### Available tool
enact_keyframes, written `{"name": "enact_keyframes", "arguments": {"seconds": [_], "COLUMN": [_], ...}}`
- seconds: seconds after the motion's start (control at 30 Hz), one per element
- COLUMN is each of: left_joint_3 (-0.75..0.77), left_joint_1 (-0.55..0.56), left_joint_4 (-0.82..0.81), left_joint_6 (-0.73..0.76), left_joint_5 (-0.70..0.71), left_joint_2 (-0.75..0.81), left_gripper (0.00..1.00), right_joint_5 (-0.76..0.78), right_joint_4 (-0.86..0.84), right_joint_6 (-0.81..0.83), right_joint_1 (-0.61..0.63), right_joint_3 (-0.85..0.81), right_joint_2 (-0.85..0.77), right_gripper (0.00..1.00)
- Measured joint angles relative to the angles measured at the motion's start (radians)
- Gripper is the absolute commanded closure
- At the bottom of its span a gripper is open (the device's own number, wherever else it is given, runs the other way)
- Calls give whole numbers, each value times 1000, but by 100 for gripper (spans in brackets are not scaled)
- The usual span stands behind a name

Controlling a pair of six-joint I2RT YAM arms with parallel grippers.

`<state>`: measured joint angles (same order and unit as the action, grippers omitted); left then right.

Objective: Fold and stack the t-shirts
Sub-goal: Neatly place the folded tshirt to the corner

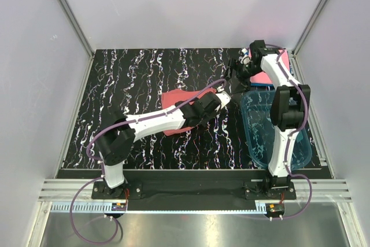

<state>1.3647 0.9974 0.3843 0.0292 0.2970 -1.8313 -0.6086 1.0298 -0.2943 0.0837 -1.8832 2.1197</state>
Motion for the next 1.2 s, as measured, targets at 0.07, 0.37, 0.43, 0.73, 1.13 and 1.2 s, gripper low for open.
{"name": "enact_keyframes", "arguments": {"seconds": [0.07, 0.37, 0.43, 0.73, 1.13, 1.2], "left_joint_3": [2, 10, 21, 76, 77, 77], "left_joint_1": [-5, -42, -48, -57, -63, -63], "left_joint_4": [10, 25, 35, 54, 71, 72], "left_joint_6": [0, -3, -3, -1, 1, 2], "left_joint_5": [-9, -31, -31, -32, -32, -32], "left_joint_2": [0, 1, 4, 21, 34, 40], "left_gripper": [100, 100, 100, 100, 100, 100], "right_joint_5": [-30, -76, -86, -93, -149, -157], "right_joint_4": [-10, -19, -25, -44, -152, -166], "right_joint_6": [-20, -44, -45, -47, -119, -132], "right_joint_1": [7, 69, 72, 72, 76, 79], "right_joint_3": [-12, -15, -15, -16, 13, 14], "right_joint_2": [30, 137, 150, 202, 239, 240], "right_gripper": [7, 7, 7, 8, 10, 12]}}
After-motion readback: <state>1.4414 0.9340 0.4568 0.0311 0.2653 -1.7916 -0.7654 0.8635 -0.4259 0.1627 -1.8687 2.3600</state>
